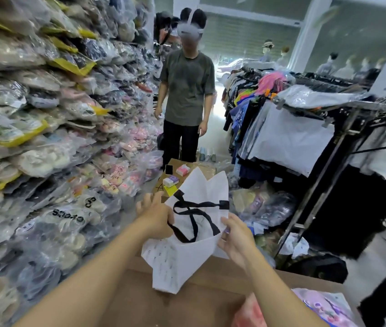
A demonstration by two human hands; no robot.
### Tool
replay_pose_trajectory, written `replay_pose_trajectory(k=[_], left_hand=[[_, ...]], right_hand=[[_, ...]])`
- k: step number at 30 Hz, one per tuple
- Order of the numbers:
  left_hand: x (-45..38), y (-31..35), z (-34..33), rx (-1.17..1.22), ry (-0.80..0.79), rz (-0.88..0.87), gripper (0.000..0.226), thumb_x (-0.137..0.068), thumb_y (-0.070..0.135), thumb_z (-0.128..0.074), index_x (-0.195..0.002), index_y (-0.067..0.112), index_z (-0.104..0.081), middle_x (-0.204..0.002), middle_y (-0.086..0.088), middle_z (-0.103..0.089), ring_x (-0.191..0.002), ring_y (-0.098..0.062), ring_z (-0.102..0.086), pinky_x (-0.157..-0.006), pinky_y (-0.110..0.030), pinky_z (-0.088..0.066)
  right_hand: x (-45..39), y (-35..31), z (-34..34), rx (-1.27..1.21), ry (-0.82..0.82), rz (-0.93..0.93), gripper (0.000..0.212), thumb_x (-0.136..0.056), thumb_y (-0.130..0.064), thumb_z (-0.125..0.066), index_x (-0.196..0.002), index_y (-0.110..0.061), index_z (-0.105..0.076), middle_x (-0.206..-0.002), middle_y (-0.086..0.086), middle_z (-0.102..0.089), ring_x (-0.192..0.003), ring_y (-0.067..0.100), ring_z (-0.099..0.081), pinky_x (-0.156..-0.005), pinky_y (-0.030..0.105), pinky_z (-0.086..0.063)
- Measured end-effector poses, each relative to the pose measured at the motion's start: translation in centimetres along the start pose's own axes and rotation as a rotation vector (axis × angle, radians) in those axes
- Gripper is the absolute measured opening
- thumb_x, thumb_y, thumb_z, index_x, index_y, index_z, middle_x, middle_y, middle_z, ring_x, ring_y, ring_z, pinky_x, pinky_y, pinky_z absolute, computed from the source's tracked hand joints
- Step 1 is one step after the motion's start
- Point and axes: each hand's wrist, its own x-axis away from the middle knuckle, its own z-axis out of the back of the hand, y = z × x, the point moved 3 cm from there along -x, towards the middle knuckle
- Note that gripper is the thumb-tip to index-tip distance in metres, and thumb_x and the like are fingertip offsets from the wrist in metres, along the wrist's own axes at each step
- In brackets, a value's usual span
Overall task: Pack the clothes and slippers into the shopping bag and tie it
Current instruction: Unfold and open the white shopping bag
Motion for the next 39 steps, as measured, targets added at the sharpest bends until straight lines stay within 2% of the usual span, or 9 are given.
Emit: replay_pose_trajectory(k=[5, 12, 16, 20, 25, 29, 32, 35, 39], left_hand=[[-2.2, 1.0, -0.9, -0.001, -0.053, -0.108, 0.059, -0.079, -0.002, -0.065, -0.134, 0.012, -0.051, -0.125, -0.005, -0.039, -0.111, -0.029, -0.05, -0.088, -0.039, -0.052], [-2.7, 3.5, -0.4, 0.228, 0.264, -0.183, 0.015, -0.085, 0.006, -0.062, -0.085, 0.015, -0.074, -0.106, 0.0, -0.06, -0.096, -0.02, -0.06, -0.081, -0.036, -0.053], [-2.0, 5.2, 1.1, 1.081, 0.036, -0.048, 0.012, -0.083, 0.009, -0.059, -0.088, 0.003, -0.068, -0.091, -0.007, -0.064, -0.08, -0.017, -0.059, -0.08, -0.034, -0.049], [-0.8, 5.1, 1.9, 2.066, -0.027, 0.35, 0.029, -0.086, 0.012, -0.043, -0.061, 0.003, -0.052, -0.044, -0.009, -0.058, -0.038, -0.02, -0.057, -0.053, -0.026, -0.044], [-1.1, 2.6, -1.1, 1.9, 0.105, 0.705, 0.022, -0.096, 0.022, -0.04, -0.082, 0.008, -0.048, -0.073, -0.013, -0.055, -0.059, -0.025, -0.052, -0.045, -0.029, -0.047], [-2.1, 3.5, -2.3, 1.606, 0.083, 0.629, 0.021, -0.092, 0.017, -0.056, -0.109, 0.004, -0.055, -0.101, -0.015, -0.065, -0.063, -0.023, -0.062, -0.04, -0.03, -0.05], [-2.2, 5.3, -1.7, 1.291, 0.182, 0.467, 0.023, -0.092, 0.031, -0.059, -0.094, 0.009, -0.051, -0.104, -0.01, -0.062, -0.073, -0.024, -0.066, -0.058, -0.036, -0.055], [-2.0, 6.8, -1.1, 0.888, 0.181, 0.237, 0.039, -0.079, 0.054, -0.064, -0.086, 0.02, -0.046, -0.103, 0.0, -0.048, -0.084, -0.018, -0.057, -0.07, -0.034, -0.049], [-2.3, 7.9, -1.7, 0.556, -0.029, 0.013, 0.04, -0.072, 0.032, -0.082, -0.096, 0.022, -0.052, -0.099, 0.002, -0.046, -0.082, -0.017, -0.05, -0.065, -0.031, -0.045]], right_hand=[[0.7, -1.4, 2.5, 0.026, 0.05, 0.063, 0.017, -0.101, -0.013, -0.052, -0.113, -0.013, -0.064, -0.083, 0.007, -0.073, -0.063, 0.019, -0.057, -0.06, 0.033, -0.047], [0.7, -1.7, 5.0, 0.136, 0.199, 0.156, 0.02, -0.097, -0.007, -0.054, -0.111, -0.017, -0.046, -0.101, 0.014, -0.062, -0.077, 0.025, -0.057, -0.054, 0.031, -0.045], [0.7, -1.3, 4.9, 0.131, 0.2, 0.162, 0.013, -0.1, -0.007, -0.054, -0.096, -0.008, -0.066, -0.104, 0.022, -0.07, -0.079, 0.026, -0.063, -0.052, 0.027, -0.05], [1.2, -1.7, 4.6, -0.002, 0.159, 0.136, 0.019, -0.1, -0.006, -0.052, -0.103, -0.009, -0.071, -0.089, 0.008, -0.076, -0.072, 0.021, -0.068, -0.055, 0.028, -0.053], [1.4, -1.0, 4.4, -0.078, 0.103, 0.068, 0.035, -0.097, -0.037, -0.059, -0.115, -0.008, -0.068, -0.095, 0.002, -0.07, -0.082, 0.021, -0.064, -0.075, 0.039, -0.056], [2.2, -0.6, 3.9, 0.015, 0.011, 0.098, 0.065, -0.077, -0.056, -0.074, -0.127, -0.018, -0.058, -0.124, 0.0, -0.065, -0.107, 0.018, -0.062, -0.098, 0.046, -0.054], [2.4, -0.5, 4.2, 0.352, 0.097, 0.169, 0.097, -0.056, -0.044, -0.094, -0.137, -0.022, -0.046, -0.134, 0.0, -0.054, -0.114, 0.019, -0.059, -0.094, 0.039, -0.056], [2.8, -0.7, 4.3, 0.547, 0.123, 0.245, 0.076, -0.072, -0.022, -0.088, -0.136, -0.021, -0.048, -0.129, -0.007, -0.047, -0.115, 0.014, -0.05, -0.083, 0.023, -0.05], [3.1, -1.2, 4.4, 0.543, 0.124, 0.324, 0.037, -0.09, -0.004, -0.059, -0.121, -0.024, -0.06, -0.129, -0.002, -0.058, -0.116, 0.015, -0.057, -0.092, 0.03, -0.053]])
